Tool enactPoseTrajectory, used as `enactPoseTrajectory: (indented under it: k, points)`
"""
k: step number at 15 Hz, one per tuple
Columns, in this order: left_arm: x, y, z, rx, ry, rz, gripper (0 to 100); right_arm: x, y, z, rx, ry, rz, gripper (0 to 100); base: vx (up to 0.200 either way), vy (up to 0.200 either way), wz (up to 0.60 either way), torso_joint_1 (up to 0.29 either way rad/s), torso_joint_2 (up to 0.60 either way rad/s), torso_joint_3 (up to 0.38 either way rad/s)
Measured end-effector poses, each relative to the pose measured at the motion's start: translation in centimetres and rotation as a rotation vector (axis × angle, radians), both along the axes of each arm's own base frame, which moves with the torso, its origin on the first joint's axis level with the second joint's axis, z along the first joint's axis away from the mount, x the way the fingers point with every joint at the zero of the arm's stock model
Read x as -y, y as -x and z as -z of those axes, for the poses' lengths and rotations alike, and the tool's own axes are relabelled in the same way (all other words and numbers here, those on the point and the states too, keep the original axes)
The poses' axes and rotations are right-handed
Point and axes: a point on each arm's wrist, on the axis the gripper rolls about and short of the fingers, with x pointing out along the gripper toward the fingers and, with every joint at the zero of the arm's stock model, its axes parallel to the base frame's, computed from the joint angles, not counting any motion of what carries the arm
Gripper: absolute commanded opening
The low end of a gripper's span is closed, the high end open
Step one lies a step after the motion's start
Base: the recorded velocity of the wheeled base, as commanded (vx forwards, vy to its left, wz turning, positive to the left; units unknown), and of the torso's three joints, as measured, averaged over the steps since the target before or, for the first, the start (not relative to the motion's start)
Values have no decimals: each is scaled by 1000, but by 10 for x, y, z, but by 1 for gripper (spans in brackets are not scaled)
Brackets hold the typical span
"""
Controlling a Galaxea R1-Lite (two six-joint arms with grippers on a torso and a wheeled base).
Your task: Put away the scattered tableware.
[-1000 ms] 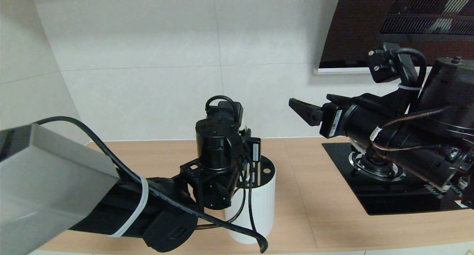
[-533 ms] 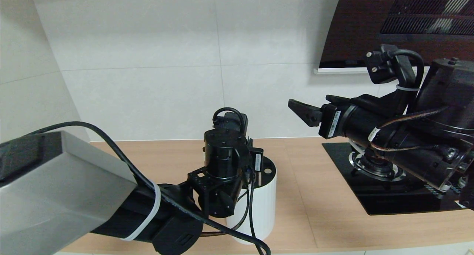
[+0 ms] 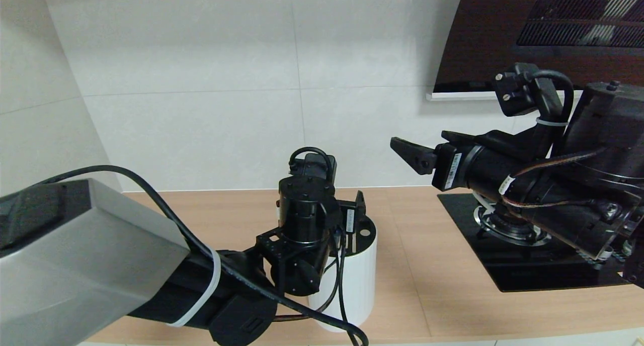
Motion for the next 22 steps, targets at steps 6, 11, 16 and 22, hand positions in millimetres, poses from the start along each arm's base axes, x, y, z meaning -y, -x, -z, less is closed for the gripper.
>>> enactPoseTrajectory:
  k: [6, 11, 16, 22]
  points:
    - [-13, 4, -40, 121, 111, -17, 100, 1, 1, -2, 7, -6, 3, 100, 0, 0, 0, 0, 0, 0]
    - [-77, 23, -128, 329, 275, -78, 100, 21, 0, -17, 60, -9, 56, 100, 0, 0, 0, 0, 0, 0]
    - [-150, 88, -158, 393, 243, -89, 100, 76, 21, -29, 123, -15, 195, 100, 0, 0, 0, 0, 0, 0]
    - [-235, 208, -126, 299, 94, -131, 100, 154, 122, 1, 158, 25, 343, 100, 0, 0, 0, 0, 0, 0]
